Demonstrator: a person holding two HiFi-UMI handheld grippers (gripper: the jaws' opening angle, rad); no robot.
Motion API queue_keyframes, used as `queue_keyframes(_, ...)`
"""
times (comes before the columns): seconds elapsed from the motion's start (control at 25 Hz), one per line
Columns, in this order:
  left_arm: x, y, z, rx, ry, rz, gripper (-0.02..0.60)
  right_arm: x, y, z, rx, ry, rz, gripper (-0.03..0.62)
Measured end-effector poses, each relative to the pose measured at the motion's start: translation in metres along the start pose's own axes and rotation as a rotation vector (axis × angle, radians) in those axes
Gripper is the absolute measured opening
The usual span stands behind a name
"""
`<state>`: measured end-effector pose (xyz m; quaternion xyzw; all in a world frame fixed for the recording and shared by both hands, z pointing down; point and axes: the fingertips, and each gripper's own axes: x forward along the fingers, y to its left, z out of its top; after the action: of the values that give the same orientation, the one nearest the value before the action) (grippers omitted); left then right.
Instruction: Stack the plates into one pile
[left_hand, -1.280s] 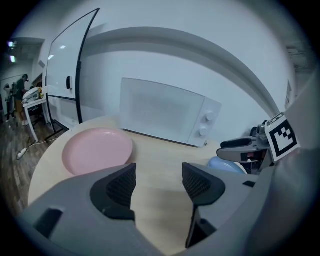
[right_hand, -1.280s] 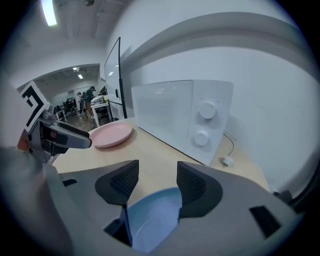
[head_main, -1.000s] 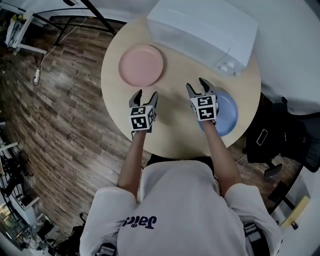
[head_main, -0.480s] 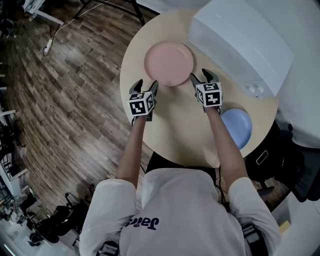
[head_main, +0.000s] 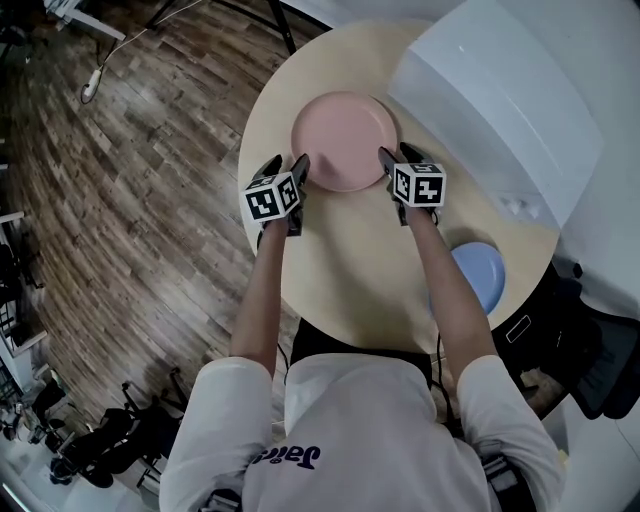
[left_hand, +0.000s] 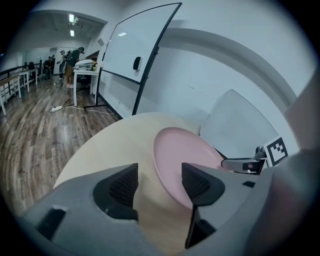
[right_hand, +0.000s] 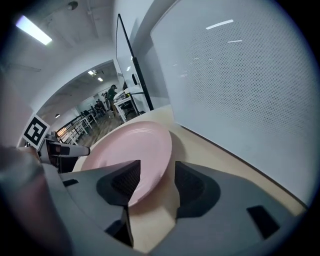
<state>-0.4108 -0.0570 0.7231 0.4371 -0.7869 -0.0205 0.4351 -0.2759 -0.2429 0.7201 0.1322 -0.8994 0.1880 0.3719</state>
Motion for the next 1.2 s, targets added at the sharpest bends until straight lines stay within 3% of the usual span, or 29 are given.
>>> queue_keyframes(0.12,0.008,0.006,0.008,-0.049,-0.018,-0.006,0.224,0.010,-0.002,0.005,0.039,-0.003,0.002,0.187)
queue_keyframes(0.32,0.018,0.015,0.013,-0.113,-0.026,0.001,0.158,0.021,-0.007,0.006,0.220,-0.027,0.025,0.143)
queue_keyframes(0.56,0.025,0.015,0.012,-0.139,-0.026,0.013,0.083,0.023,-0.013,0.005,0.275,-0.037,0.015,0.096)
queue_keyframes(0.8,0.027,0.013,0.012,-0.279,-0.040,-0.016,0.040,0.023,-0.017,0.005,0.337,-0.047,0.007,0.058)
queue_keyframes(1.2,0.009,0.012,-0.005,-0.300,-0.019,0.011,0.029,0.006,-0.009,-0.010,0.399,-0.029,0.007,0.043)
